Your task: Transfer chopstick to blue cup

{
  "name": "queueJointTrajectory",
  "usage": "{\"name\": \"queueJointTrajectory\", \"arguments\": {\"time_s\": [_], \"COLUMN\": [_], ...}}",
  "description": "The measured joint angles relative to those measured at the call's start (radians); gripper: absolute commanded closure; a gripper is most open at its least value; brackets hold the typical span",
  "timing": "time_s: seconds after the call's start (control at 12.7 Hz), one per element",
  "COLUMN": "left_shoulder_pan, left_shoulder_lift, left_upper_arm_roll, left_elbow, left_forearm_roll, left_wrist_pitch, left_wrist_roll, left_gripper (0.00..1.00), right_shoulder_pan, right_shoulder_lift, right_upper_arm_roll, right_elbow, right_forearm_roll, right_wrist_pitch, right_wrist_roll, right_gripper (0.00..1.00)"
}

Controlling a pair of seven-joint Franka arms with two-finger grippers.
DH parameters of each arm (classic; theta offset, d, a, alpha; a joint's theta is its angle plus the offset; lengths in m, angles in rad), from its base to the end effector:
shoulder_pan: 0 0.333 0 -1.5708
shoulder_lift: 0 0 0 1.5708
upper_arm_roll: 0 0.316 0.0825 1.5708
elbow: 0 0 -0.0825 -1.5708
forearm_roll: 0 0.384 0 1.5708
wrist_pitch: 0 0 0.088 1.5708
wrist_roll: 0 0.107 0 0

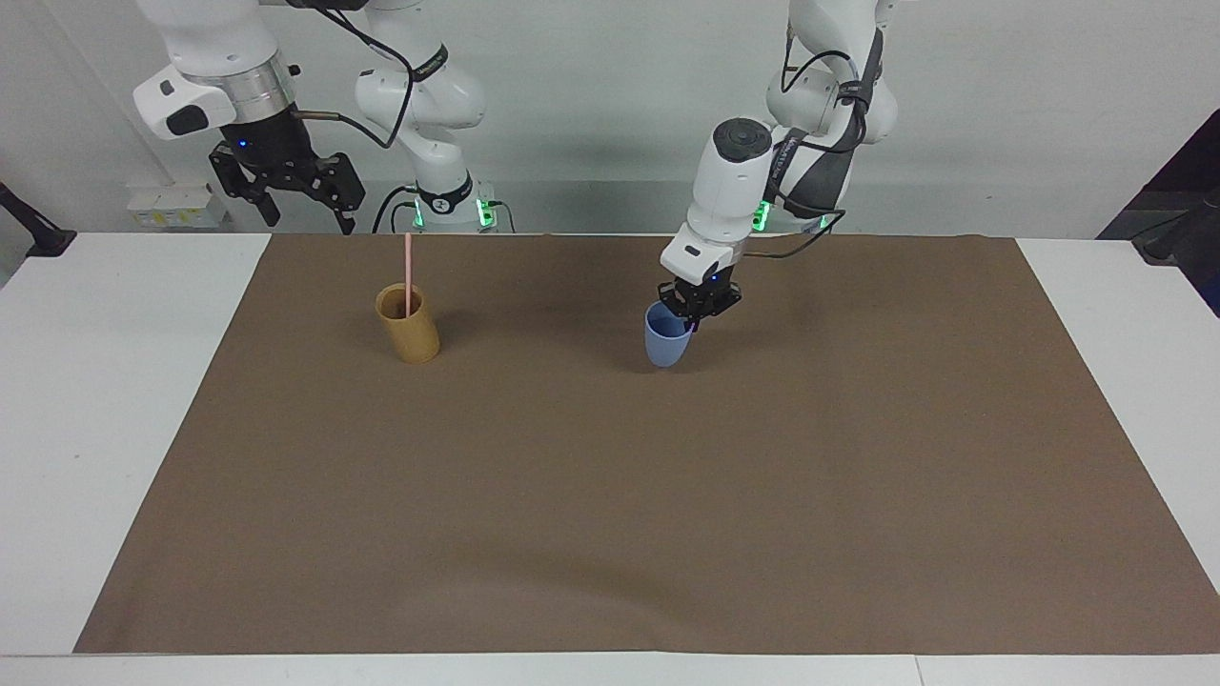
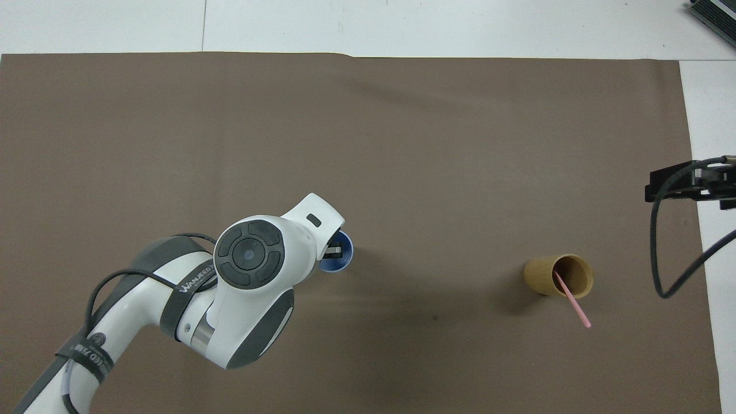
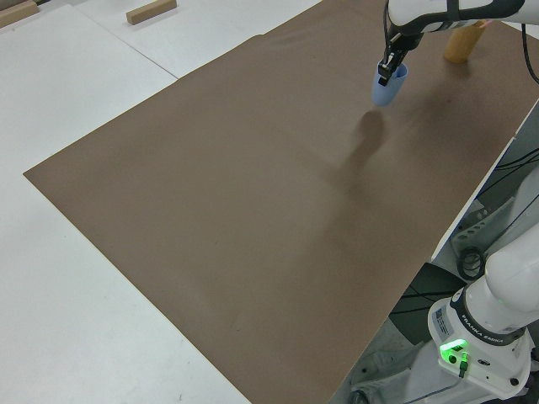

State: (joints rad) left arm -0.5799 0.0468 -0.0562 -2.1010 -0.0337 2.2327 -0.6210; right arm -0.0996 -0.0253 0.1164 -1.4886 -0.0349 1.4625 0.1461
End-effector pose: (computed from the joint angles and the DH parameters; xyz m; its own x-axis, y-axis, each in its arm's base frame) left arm 0.4506 -0.3338 0.4054 0.9987 0.0065 0.0508 0.0028 -0.9972 0.0743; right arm 0.5354 0.0059 0.6671 0.9912 -0.1326 0.0046 -0.1327 -0.9905 0.0374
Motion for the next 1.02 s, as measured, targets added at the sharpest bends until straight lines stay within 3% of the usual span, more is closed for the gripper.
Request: {"name": "queueJointTrajectory", "arguments": {"time_s": [0.55,0.71,1.02], "left_shoulder_pan": [0.038,0.038,0.038], "left_shoulder_lift": [0.018,0.018,0.018], "left_upper_arm_roll": [0.029,0.028,0.026], "left_elbow": [-0.01,-0.012,-0.012], "left_forearm_roll": [0.002,0.002,0.002], "left_wrist_pitch": [0.008,0.008,0.009], "left_wrist_roll": [0.028,0.028,0.027], "left_gripper": [1.0,0.83,0.66], "right_shoulder_pan": [-0.01,-0.01,-0.009], "right_shoulder_lift": [0.0,0.0,0.0], "right_upper_arm_roll": [-0.01,-0.009,-0.008], "right_elbow": [0.0,0.0,0.0], "right_forearm_roll": [0.0,0.0,0.0], "right_wrist_pitch": [0.001,0.001,0.005], "right_wrist_roll": [0.0,0.0,0.0], "right_gripper": [0.0,0.0,0.0]}}
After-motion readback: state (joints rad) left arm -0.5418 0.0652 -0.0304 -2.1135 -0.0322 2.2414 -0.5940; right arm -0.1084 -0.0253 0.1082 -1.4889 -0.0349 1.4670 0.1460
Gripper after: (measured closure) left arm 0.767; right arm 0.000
